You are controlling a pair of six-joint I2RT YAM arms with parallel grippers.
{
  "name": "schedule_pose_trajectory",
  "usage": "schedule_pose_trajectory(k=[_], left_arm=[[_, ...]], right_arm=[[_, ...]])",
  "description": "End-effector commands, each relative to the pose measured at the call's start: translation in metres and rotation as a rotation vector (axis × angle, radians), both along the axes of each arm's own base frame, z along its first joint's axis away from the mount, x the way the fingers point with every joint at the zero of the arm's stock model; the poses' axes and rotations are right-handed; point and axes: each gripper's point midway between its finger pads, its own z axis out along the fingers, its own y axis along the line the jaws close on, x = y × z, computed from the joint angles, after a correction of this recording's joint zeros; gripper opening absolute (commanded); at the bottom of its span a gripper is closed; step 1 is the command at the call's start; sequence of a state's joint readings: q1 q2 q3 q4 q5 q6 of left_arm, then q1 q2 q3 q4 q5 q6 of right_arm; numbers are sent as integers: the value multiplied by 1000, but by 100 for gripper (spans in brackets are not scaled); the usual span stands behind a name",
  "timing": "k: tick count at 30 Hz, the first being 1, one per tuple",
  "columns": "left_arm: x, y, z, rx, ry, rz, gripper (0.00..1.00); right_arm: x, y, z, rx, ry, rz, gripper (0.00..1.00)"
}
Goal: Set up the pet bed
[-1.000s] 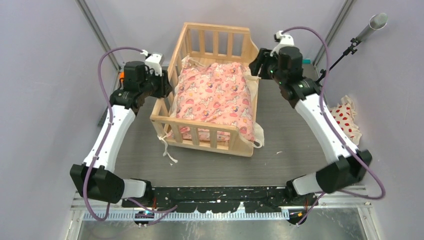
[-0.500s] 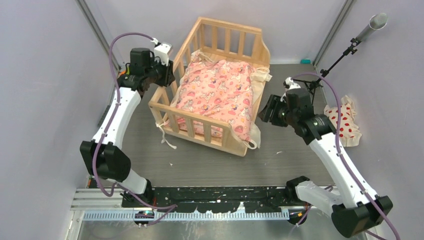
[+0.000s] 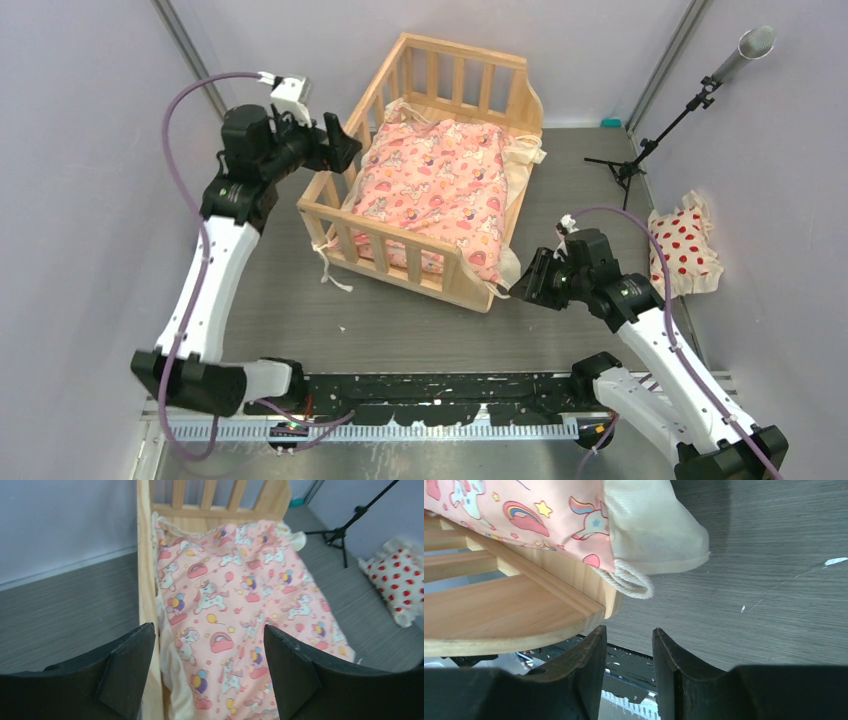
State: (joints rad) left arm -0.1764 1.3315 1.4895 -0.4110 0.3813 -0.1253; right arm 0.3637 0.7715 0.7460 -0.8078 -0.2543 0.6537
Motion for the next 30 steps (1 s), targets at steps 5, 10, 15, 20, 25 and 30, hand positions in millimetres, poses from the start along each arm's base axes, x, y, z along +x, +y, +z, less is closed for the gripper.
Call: schedule_pose_trajectory(k=[5, 10, 15, 20, 25, 30], left_arm=[[-79, 2, 47, -146, -126, 0, 81], [-95, -5, 37, -152, -107, -60, 81], [-100, -14, 37, -155, -98, -117, 80], [-103, -21, 41, -156, -105, -163, 78], [-112, -41, 50, -139, -129, -281, 59], [-133, -84, 59, -49, -187, -466, 50]], right_arm=[[13, 12, -16, 88, 19, -73, 44], [23, 12, -35, 61, 36, -92, 47], [40, 12, -38, 46, 0, -115, 46], [50, 21, -30, 83, -35, -94, 25], [59, 19, 8, 74, -130, -75, 5], [71, 23, 59, 85, -227, -52, 1]])
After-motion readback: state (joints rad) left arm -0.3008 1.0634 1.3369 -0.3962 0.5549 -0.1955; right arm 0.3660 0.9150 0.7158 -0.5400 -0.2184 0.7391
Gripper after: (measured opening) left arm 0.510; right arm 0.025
